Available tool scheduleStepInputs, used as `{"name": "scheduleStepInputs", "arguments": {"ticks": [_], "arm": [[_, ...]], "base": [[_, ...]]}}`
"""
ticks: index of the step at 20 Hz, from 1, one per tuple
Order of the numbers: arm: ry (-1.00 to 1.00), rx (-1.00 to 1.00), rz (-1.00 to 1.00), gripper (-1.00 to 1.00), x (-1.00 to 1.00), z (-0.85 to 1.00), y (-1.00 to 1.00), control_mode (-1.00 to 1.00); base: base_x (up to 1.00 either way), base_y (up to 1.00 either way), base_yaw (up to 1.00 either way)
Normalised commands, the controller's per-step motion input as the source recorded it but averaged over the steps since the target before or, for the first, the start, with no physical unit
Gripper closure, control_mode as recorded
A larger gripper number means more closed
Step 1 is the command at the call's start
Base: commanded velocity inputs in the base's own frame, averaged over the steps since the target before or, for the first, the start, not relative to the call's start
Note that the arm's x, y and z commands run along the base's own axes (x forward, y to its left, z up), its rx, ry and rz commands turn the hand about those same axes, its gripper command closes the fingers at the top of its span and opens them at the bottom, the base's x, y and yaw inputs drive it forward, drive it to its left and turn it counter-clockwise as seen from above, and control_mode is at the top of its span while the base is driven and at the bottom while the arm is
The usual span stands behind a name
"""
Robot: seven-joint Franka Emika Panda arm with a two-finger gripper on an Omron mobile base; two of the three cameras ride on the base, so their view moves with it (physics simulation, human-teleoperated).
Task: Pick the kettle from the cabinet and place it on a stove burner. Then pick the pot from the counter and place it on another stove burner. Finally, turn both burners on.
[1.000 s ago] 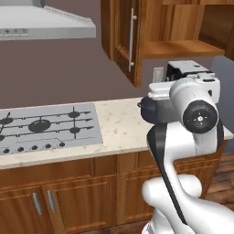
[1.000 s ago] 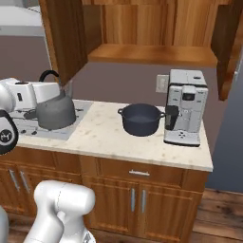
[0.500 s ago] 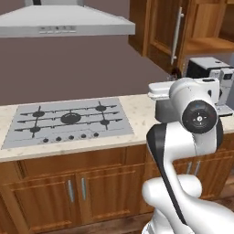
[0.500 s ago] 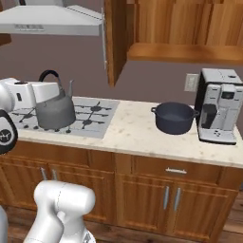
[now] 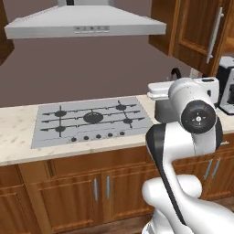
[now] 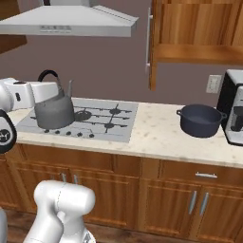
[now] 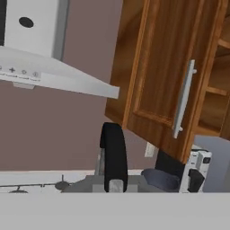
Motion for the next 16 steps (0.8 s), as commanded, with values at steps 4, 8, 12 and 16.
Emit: {"name": "scheduleStepInputs", "arguments": {"ticks": [4,8,12,16], "arm": [[0.00,0.00,0.00,1.00,0.00,0.00,0.00,1.00],[0.00,0.00,0.00,1.00,0.00,0.00,0.00,1.00],[0.00,0.00,0.00,1.00,0.00,0.00,0.00,1.00],[0.00,0.00,0.00,1.00,0.00,0.00,0.00,1.00]], "base": [[0.41,0.42,-0.08],[0.38,0.32,-0.05],[0.29,0.27,-0.05],[0.30,0.30,-0.05]]}}
